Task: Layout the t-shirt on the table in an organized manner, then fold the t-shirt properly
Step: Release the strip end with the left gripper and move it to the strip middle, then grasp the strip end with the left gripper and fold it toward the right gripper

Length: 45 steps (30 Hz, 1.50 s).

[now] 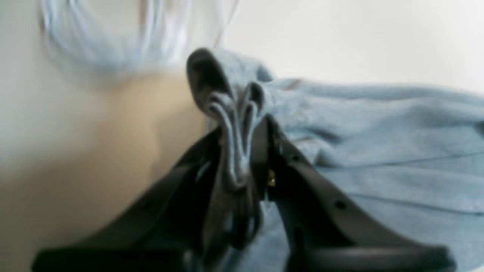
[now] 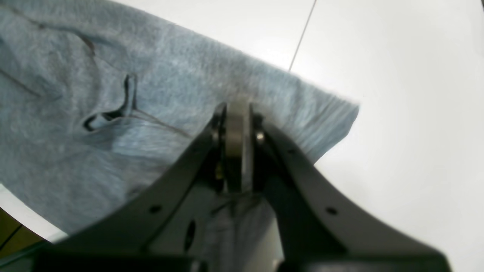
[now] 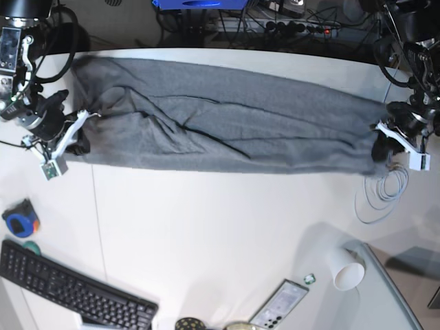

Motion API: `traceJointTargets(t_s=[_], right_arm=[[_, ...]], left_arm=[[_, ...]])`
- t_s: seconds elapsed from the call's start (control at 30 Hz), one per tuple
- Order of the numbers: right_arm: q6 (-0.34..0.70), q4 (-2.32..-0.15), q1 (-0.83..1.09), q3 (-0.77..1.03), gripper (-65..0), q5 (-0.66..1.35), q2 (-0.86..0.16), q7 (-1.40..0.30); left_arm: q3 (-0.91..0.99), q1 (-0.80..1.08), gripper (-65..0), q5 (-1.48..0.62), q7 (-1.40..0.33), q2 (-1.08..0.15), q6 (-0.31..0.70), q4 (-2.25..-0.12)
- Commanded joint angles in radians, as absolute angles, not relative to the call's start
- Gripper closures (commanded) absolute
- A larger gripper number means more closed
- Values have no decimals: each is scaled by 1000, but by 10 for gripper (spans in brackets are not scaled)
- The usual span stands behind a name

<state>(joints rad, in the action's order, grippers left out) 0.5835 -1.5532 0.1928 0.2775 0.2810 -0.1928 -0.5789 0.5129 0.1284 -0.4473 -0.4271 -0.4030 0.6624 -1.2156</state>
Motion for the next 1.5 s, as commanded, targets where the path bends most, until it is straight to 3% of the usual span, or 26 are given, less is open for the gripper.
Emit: traceJointTargets(t_s=[0.0,0.17,0.3,0.67,0.93,1.47], right_arm=[[579,-1570,182,285,-32,294,-203,-559],[579,-1569,177,285,-33,294,-203,-559],[579,-1569,174,285,-33,294,-203,-559],[579,-1569,176,286,-35,295,-203,-559],[579,-1569,176,286,-35,295,-203,-559],[579,-1569,176,286,-35,295,-203,-559]], left_arm=[[516,166,0,-458,-407,-412,628,-1296],[351,323,0,-354,-409,-355,400,-1630],[191,354,0,-211,-409,-277,291,-1718],[-30,245,0,108,-545,5,282,-1705],[-130,185,0,165,-549,18,282,-1610],[-130,157,0,160,-549,22,282,-1555]])
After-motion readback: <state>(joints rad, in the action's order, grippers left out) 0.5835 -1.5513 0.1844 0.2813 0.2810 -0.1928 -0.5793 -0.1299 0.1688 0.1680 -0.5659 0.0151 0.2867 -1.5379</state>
